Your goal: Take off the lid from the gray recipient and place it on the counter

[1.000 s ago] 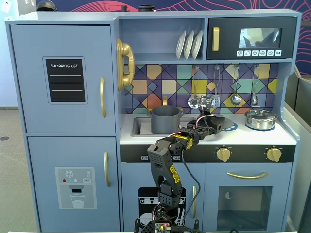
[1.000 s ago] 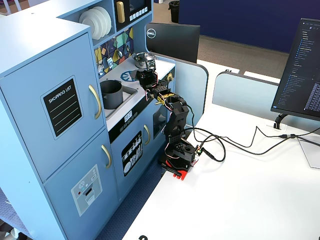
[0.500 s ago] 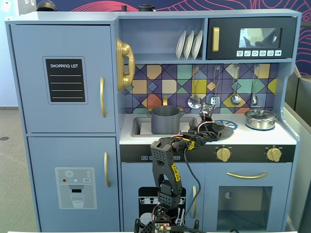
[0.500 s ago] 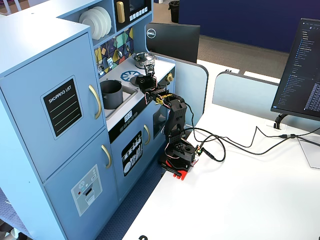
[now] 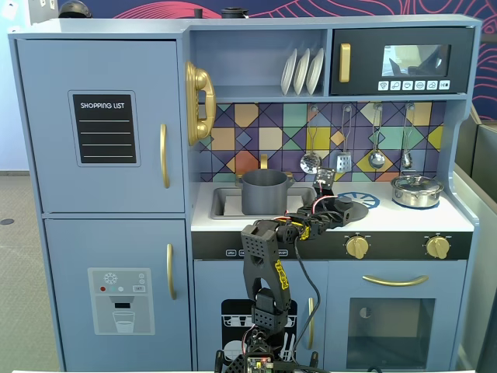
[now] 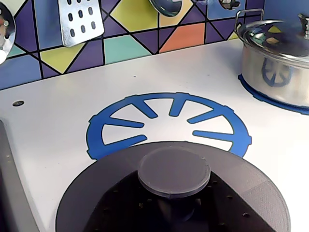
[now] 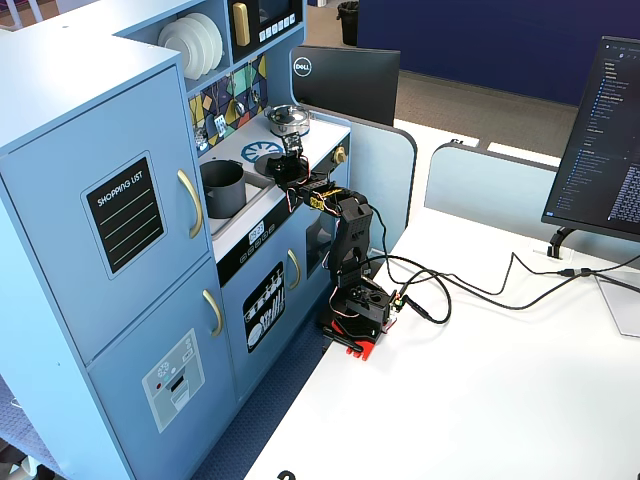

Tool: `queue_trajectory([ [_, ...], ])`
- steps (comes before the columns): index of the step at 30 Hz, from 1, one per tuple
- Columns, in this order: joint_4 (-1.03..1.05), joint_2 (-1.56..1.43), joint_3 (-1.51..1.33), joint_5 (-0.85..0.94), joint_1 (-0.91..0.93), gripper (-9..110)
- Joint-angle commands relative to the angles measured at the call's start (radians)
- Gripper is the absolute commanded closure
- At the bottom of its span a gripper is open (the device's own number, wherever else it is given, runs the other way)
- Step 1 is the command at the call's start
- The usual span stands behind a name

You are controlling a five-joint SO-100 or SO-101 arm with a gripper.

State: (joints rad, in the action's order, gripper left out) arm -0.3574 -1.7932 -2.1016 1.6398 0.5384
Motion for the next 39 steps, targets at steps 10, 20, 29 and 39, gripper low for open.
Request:
queue_trajectory([
  [10,-0.049,-0.052,-0.066,0.009,0.031,67],
  [20,-0.055,-0.097,-0.08,-0.008,0.064,59],
  [29,-0.04,-0.212,-0.046,-0.002,0.063,65],
  [39,0.511,-0.822,-0.15,-0.13,-0.063,102],
])
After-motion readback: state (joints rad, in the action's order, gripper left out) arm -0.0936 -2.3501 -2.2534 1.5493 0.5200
